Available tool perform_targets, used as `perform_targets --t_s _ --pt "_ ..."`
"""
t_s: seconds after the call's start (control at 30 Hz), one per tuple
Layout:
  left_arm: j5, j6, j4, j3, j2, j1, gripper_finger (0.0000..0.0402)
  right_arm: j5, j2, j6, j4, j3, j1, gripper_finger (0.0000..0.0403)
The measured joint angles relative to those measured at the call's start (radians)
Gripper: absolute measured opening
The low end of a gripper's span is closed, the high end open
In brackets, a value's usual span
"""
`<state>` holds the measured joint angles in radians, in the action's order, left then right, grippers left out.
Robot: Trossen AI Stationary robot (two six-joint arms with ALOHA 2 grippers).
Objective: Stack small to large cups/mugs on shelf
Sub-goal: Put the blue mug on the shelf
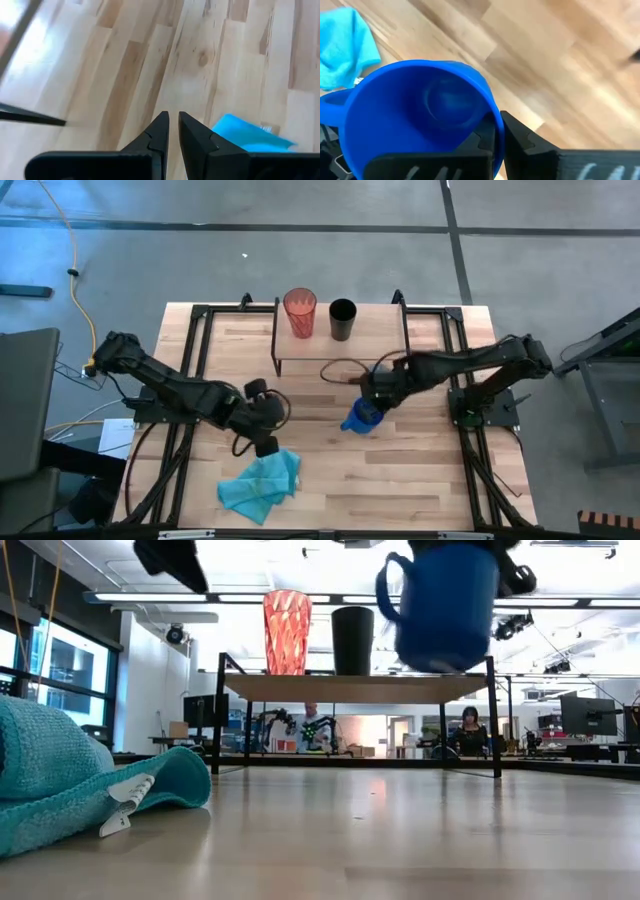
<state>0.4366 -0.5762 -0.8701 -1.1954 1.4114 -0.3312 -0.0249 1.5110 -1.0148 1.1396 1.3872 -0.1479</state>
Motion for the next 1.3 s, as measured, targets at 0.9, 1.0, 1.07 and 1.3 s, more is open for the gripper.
perform_targets --t_s 0.9,1.0,1.07,1.3 --pt "0.283 0.206 0.174 0.0 -0.42 -0.042 0.0033 -0.021 0.001 0.913 0.432 0.412 0.399 0.0" --pt "0.35 0.189 0.22 -0.001 -0.416 -0.042 0.0033 -0.012 0.0 1.03 0.431 0.413 0.464 0.0" --pt "0.383 0.157 0.22 0.0 -0.41 -0.042 0.0033 0.008 0.0 1.112 0.431 0.413 0.511 0.0" --pt "0.354 0.127 0.233 0.0 -0.364 -0.042 0.0033 0.08 0.0 1.292 0.426 0.413 0.662 0.0"
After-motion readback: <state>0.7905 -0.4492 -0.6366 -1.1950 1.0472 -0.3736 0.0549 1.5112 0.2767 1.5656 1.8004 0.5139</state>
